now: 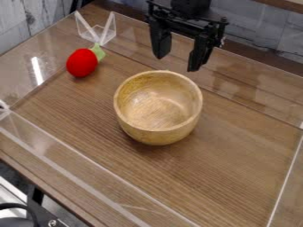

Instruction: Move the red fruit to the right side of the table

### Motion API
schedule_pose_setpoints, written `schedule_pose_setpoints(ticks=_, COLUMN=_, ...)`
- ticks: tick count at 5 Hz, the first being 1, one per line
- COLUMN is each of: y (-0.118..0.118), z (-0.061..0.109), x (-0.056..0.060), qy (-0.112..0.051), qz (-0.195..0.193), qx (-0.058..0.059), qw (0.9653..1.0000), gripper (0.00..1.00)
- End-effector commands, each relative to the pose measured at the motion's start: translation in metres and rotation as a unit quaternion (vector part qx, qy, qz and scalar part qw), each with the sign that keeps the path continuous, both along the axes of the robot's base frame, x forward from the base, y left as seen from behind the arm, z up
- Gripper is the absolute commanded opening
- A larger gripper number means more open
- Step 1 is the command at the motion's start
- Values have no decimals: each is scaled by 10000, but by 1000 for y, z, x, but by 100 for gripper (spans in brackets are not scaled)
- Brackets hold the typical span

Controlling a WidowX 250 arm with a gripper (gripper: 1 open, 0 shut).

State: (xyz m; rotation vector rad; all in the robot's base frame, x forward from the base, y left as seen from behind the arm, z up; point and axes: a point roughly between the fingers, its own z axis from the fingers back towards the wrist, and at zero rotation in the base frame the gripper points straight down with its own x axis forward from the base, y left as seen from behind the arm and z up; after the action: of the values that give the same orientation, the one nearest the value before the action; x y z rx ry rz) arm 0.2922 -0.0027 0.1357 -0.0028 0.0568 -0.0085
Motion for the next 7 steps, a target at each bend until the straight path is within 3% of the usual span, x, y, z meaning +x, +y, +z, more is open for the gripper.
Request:
schedule_pose_setpoints(ticks=1, y=1, z=-6, x=-7, qy=121, qz=78, qx=-17, qw=9999, gripper=100)
schedule_pose_setpoints(ticks=2, y=21, z=-5, x=-14, qy=101, qz=253, qx=-37, qw=9996, gripper=100)
schedule_pose_setpoints(ticks=4, y=98, z=5, x=-21, qy=-235, qz=104, qx=6, qw=9997, gripper=100)
schedule_pose_setpoints(ticks=5, y=135, z=7, x=-26, qy=-311, qz=206, qx=68, qw=9993, gripper=100)
schedule_pose_setpoints(ticks=6, y=158, z=2, x=-27, qy=-370, qz=311, qx=44, qw=9988, gripper=100)
schedule_pose_setpoints(ticks=7, y=159, z=-16, x=-20, qy=-374, qz=357, qx=-3, qw=9987, gripper=100)
